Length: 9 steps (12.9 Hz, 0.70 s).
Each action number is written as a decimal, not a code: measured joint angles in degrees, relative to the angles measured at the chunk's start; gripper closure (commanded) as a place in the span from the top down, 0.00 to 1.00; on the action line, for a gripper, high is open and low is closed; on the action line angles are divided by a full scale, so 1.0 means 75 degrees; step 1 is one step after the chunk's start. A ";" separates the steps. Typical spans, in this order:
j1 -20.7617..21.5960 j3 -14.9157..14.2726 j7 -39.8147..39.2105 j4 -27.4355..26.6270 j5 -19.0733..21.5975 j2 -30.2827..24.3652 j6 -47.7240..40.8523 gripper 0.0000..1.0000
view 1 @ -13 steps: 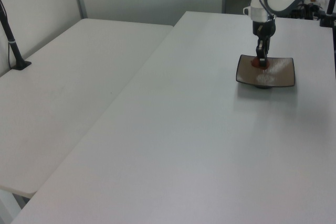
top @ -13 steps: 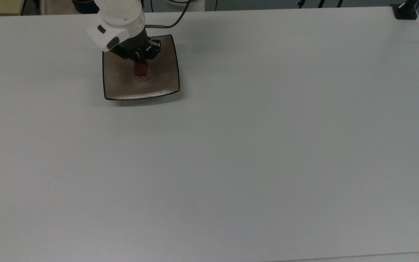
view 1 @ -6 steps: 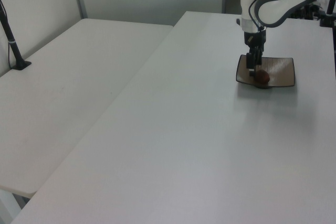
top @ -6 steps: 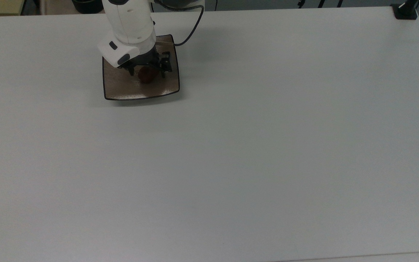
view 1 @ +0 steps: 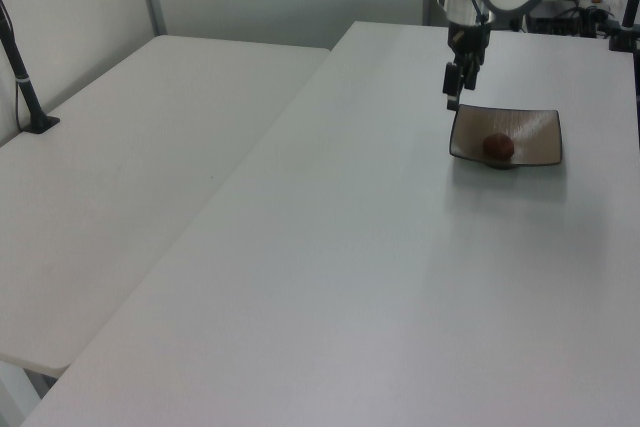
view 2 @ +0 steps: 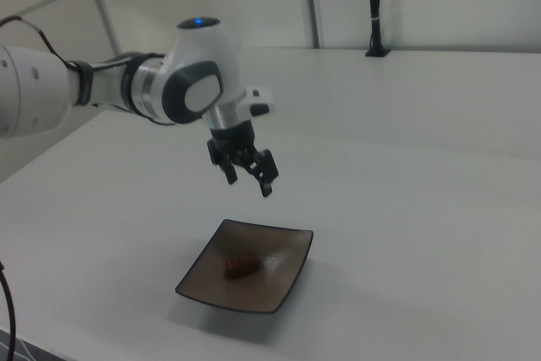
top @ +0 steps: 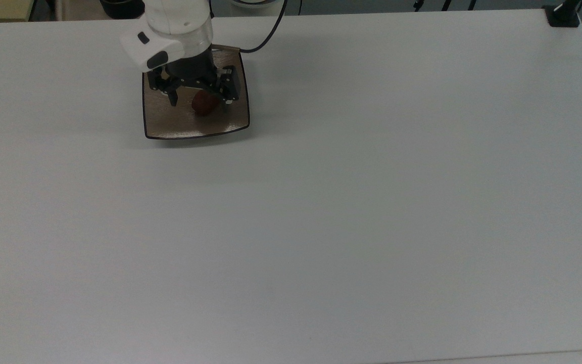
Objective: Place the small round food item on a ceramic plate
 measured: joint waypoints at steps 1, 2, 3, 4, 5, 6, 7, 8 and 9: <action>-0.0051 0.0109 0.0077 0.0077 0.0000 -0.0124 -0.0021 1.00; -0.0086 0.0202 0.0113 0.0109 0.0000 -0.0261 -0.0116 1.00; -0.0103 0.0324 0.0154 0.0114 0.0000 -0.0459 -0.0329 1.00; -0.0117 0.0490 0.0172 0.0113 0.0000 -0.0605 -0.0457 1.00; -0.0170 0.0783 0.0187 0.0114 -0.0001 -0.0713 -0.0610 1.00; -0.0330 0.1238 0.0207 0.0114 -0.0002 -0.0806 -0.0784 1.00; -0.0601 0.1821 0.0233 0.0114 -0.0012 -0.0913 -0.0982 1.00; -0.0825 0.2319 0.0257 0.0114 -0.0059 -0.1017 -0.1193 1.00; -0.0906 0.2546 0.0267 0.0114 -0.0136 -0.1069 -0.1299 1.00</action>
